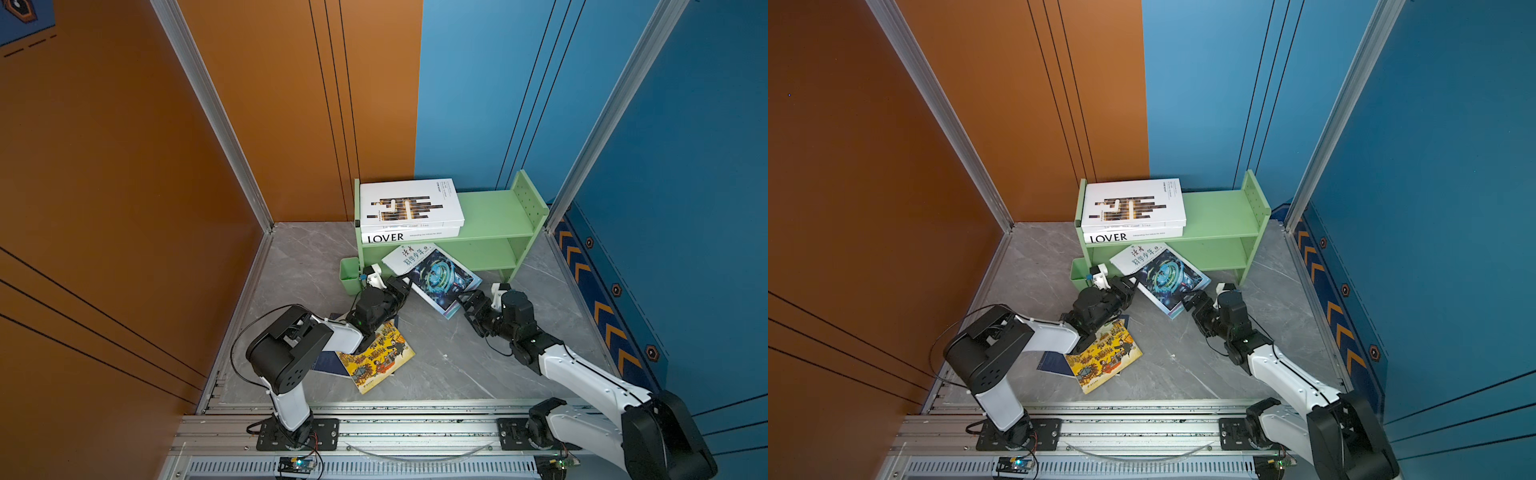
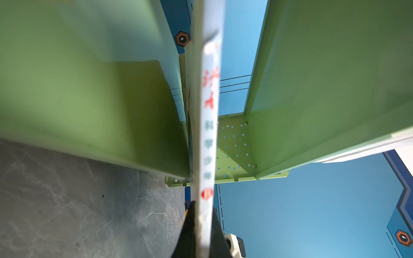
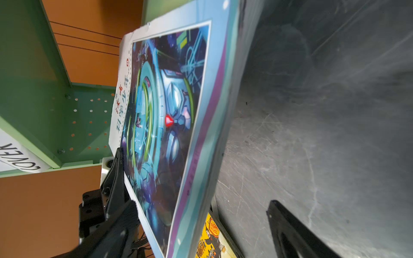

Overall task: Stacking books/files
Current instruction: Place the book at the bookshelf.

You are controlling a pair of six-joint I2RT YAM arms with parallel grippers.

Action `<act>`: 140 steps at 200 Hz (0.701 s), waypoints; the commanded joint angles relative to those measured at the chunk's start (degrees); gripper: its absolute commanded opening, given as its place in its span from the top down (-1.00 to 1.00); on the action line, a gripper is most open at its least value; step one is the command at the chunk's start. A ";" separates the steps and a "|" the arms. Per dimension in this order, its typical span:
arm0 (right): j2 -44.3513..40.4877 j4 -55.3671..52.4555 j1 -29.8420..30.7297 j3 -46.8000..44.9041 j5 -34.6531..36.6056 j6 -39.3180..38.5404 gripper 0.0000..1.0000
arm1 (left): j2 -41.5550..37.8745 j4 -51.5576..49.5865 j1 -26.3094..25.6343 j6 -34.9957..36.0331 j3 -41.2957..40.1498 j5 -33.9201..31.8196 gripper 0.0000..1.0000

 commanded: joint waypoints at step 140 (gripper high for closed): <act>12.73 21.22 6.84 2.83 1.38 10.34 0.08 | -2.35 -5.02 -3.69 -2.89 0.97 -17.69 1.00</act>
